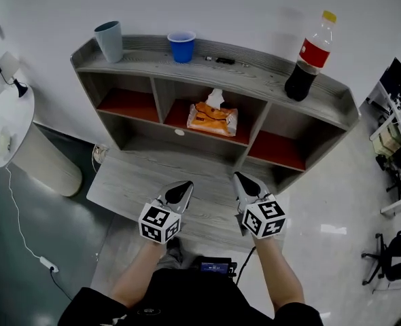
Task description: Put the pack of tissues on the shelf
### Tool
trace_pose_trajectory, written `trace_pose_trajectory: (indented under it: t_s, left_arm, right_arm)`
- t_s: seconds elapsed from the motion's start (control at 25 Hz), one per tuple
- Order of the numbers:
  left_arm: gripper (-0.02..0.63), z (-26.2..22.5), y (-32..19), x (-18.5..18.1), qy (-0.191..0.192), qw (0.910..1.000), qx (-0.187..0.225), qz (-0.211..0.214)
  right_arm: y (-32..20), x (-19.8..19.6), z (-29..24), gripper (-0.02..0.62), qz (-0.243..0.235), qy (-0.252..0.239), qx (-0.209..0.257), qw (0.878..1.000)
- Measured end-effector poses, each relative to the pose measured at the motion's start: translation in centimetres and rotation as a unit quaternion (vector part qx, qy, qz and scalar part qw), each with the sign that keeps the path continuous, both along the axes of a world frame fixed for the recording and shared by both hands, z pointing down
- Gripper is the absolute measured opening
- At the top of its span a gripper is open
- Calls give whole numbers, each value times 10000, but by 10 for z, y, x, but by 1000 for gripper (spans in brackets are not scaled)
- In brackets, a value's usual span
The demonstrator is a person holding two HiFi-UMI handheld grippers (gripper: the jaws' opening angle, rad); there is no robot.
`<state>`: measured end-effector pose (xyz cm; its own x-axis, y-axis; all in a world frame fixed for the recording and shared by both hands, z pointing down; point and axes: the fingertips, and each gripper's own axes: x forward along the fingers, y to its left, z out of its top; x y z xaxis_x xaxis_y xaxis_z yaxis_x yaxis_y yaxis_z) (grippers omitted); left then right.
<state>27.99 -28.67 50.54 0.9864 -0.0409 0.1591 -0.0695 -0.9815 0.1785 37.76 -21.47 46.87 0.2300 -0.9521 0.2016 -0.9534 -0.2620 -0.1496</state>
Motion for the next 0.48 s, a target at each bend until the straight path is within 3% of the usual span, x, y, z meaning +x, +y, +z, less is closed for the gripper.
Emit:
trace_pose_trajectory:
  t_s: [0.24, 0.48]
  left_arm:
    - [4, 5, 3, -18, -38, 9998, -29, -173]
    - [3, -10, 26, -19, 143, 9994, 93, 285]
  right_arm:
    - [21, -12, 10, 5, 79, -152, 29, 9998]
    - [42, -23, 11, 5, 298, -186, 20, 9994]
